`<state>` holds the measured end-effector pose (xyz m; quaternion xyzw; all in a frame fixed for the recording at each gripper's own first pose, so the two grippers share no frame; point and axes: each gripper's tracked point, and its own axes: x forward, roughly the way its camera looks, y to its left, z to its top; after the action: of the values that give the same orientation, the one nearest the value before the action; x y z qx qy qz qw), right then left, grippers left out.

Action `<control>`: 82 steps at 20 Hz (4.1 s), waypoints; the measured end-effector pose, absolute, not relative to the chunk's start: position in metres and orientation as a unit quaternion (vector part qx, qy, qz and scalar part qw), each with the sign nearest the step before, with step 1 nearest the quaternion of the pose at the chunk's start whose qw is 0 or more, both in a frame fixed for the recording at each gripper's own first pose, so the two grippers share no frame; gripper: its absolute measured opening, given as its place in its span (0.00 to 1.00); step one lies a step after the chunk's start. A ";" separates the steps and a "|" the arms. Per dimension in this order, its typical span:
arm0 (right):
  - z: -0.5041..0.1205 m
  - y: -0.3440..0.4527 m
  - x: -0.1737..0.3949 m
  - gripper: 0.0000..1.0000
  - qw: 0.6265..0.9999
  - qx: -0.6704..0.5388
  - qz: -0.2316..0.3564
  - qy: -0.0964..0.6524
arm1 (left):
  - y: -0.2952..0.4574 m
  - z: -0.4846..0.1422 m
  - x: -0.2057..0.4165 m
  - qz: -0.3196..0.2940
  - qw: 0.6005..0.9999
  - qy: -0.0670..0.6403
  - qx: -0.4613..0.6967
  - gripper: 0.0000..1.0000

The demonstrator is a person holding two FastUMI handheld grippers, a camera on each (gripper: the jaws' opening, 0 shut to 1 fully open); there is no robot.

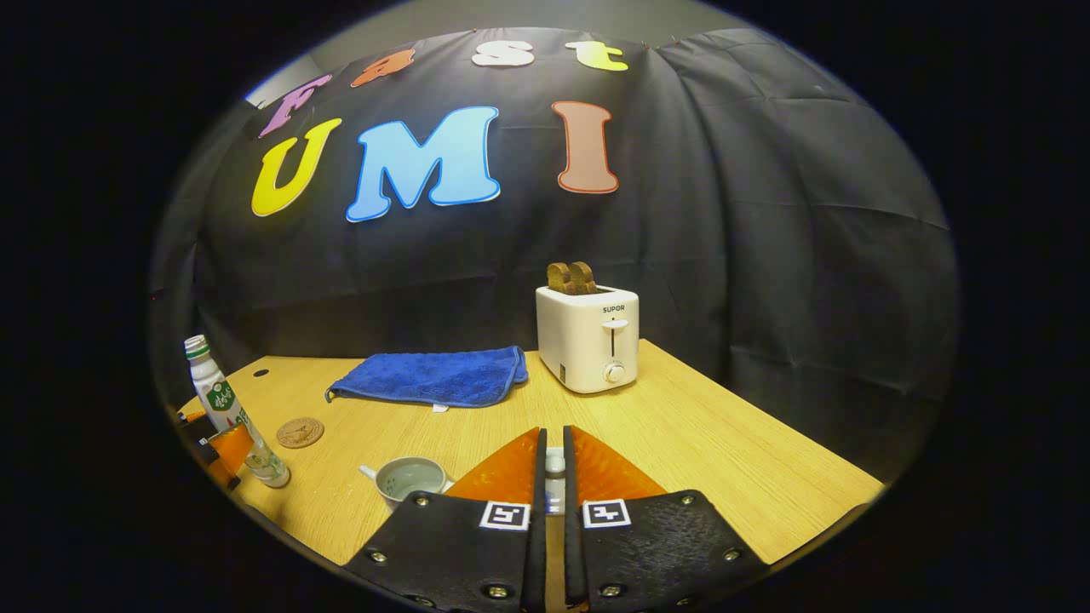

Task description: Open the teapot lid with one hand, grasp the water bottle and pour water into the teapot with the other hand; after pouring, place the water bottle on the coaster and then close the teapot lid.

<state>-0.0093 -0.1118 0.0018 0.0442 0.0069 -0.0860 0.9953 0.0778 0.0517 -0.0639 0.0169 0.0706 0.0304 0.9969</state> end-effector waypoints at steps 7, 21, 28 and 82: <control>-0.004 -0.120 -0.010 0.08 0.995 0.054 -0.087 0.011 | 0.051 -0.066 0.087 0.035 0.997 0.074 0.013 0.92; -0.006 -0.129 -0.018 0.08 0.995 0.066 -0.078 0.001 | 0.028 -0.025 0.094 0.038 0.966 0.030 0.255 0.89; -0.007 -0.132 -0.023 0.08 0.995 0.070 -0.072 0.000 | 0.003 -0.026 0.104 0.024 0.911 0.027 0.410 0.90; -0.032 -0.146 -0.031 0.08 0.995 0.080 -0.056 0.019 | -0.080 -0.009 0.143 -0.030 0.634 -0.064 0.770 0.89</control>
<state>-0.0308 -0.1462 -0.0324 0.0796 0.0185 -0.0563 0.9951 0.1434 -0.0801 -0.0091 0.7705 -0.0642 -0.0299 0.6335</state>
